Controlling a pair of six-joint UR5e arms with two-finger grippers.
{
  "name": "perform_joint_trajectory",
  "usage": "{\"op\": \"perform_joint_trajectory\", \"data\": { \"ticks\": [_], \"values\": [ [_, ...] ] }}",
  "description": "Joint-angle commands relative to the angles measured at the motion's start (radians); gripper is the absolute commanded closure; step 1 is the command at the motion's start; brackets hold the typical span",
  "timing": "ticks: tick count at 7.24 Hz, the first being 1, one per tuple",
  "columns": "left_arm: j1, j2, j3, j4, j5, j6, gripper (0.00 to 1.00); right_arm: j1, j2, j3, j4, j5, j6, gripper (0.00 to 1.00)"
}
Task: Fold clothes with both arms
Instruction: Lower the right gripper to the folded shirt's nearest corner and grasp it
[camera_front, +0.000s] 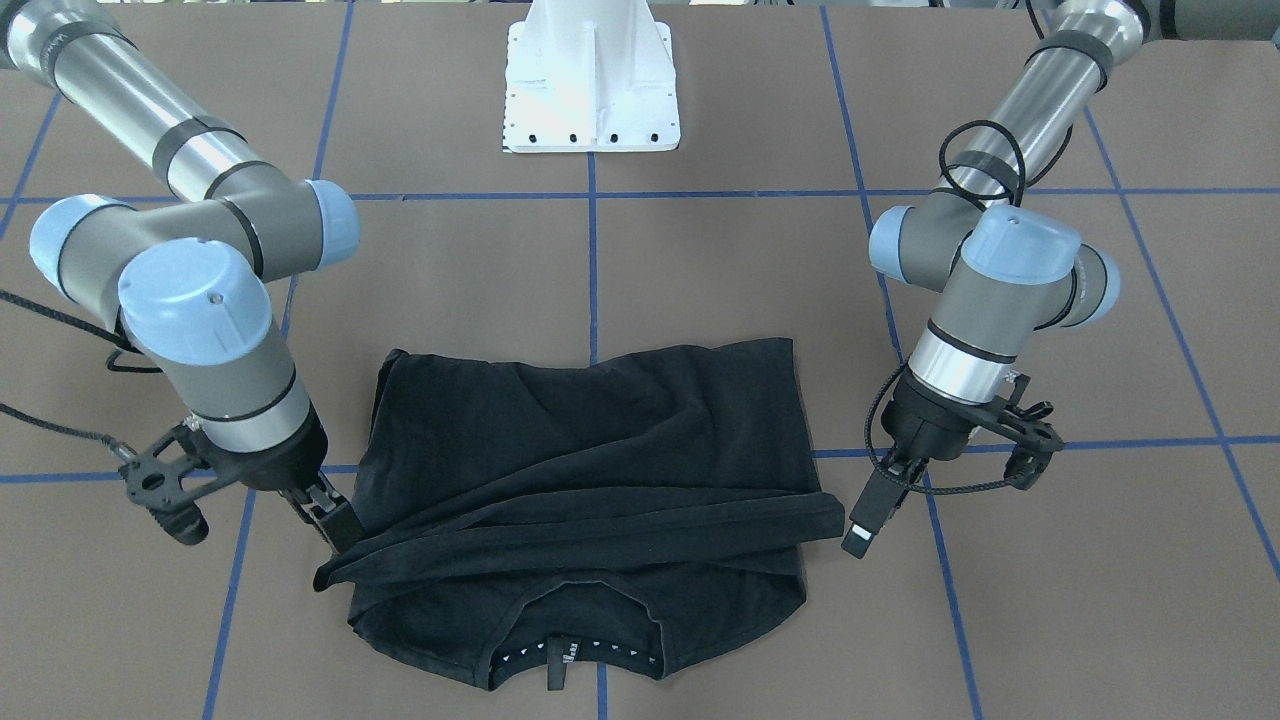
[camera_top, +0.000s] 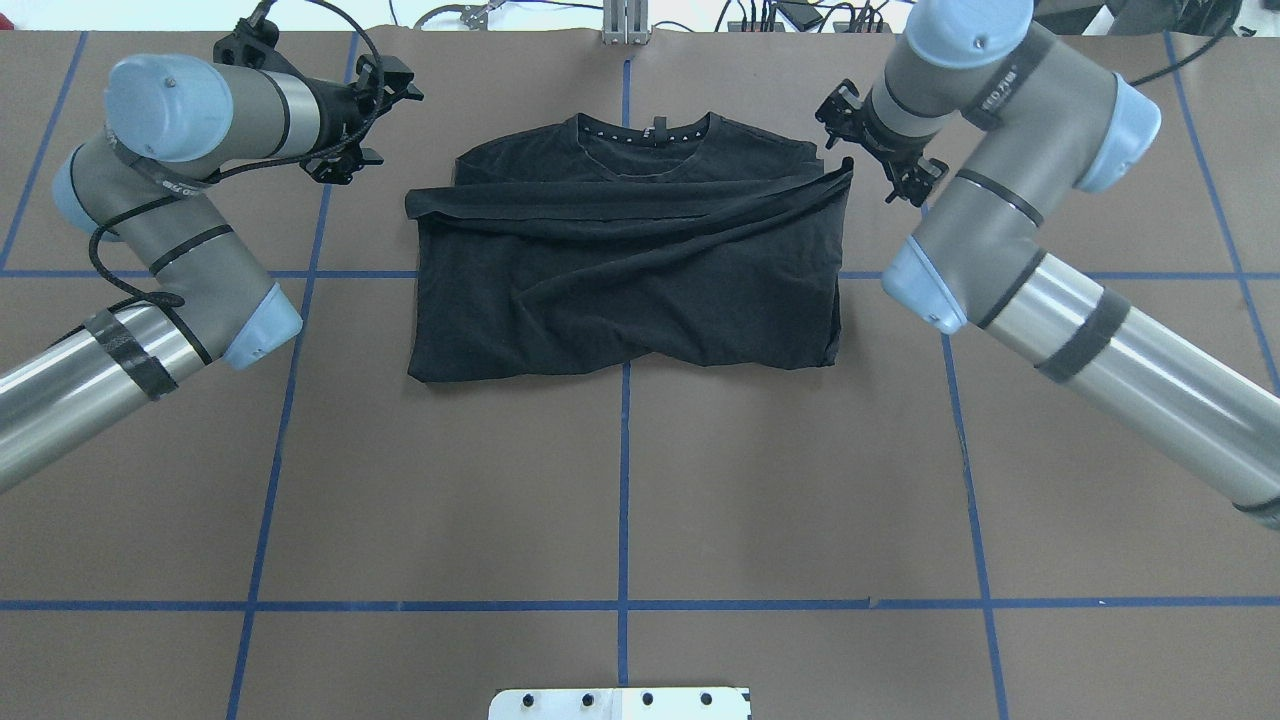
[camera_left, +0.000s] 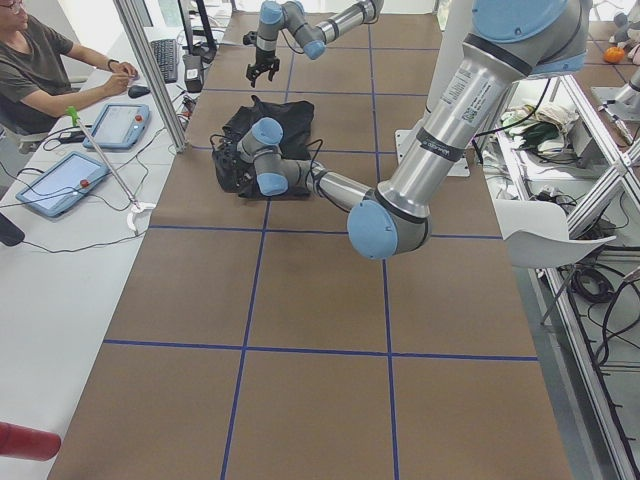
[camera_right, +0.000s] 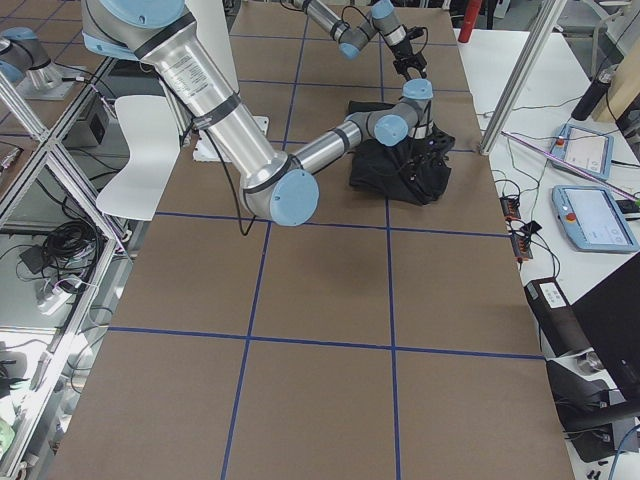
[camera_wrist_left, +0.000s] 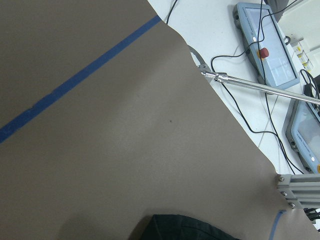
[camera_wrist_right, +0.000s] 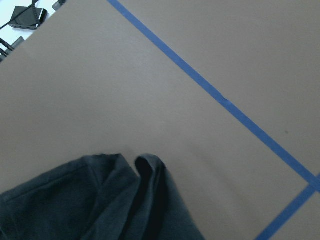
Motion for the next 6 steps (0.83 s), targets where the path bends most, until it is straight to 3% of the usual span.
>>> {"op": "perform_joint_trajectory", "data": {
  "ticks": [1,2,4,6],
  "values": [
    [-0.006,0.001,-0.024,0.002,-0.010,0.000,0.00,-0.143,-0.209,0.229,0.079,-0.141,0.176,0.00],
    [-0.006,0.001,-0.025,0.002,-0.010,-0.003,0.00,-0.216,-0.245,0.308,0.079,-0.201,0.189,0.00],
    [-0.005,0.004,-0.027,0.002,-0.009,-0.003,0.00,-0.302,-0.267,0.319,0.079,-0.275,0.209,0.00],
    [-0.005,0.006,-0.030,0.002,-0.007,-0.001,0.00,-0.325,-0.267,0.308,0.079,-0.278,0.209,0.00]
  ]
}}
